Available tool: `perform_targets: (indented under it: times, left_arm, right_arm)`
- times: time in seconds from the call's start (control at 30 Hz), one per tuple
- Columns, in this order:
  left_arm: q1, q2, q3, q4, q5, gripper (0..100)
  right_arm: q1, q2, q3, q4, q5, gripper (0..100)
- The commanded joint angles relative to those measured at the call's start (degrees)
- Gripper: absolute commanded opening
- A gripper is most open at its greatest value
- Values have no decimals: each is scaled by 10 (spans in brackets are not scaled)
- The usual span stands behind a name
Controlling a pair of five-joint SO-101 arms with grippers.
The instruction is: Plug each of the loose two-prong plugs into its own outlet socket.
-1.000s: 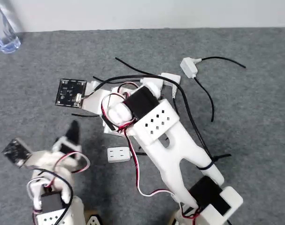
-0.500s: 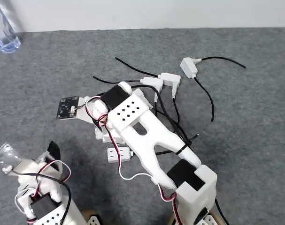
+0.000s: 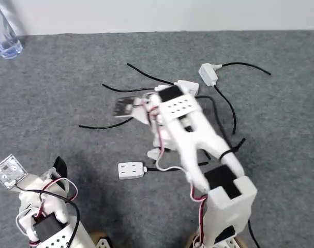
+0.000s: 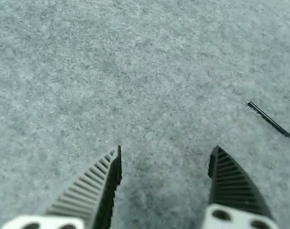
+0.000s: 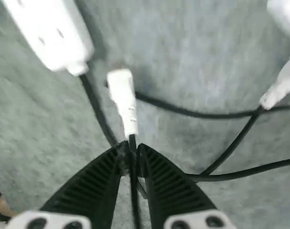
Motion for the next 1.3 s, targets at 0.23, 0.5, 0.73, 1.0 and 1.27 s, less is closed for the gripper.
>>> perform_targets:
  times: [0.23, 0.5, 0.73, 1.0, 1.27]
  left_arm:
    - [-3, -6, -3, 4, -4, 283]
    - [-3, -6, -3, 3, -4, 283]
    - [-3, -6, -3, 3, -5, 283]
    - [-3, -6, -3, 4, -5, 283]
    - [-3, -6, -3, 4, -5, 283]
  right_arm:
    - [98, -12, 108, -92, 54, 36]
    - [58, -69, 108, -89, 53, 276]
    - [-37, -83, 109, -59, 49, 264]
    - [-51, -7, 105, -96, 54, 263]
    - [-32, 7, 104, -126, 61, 263]
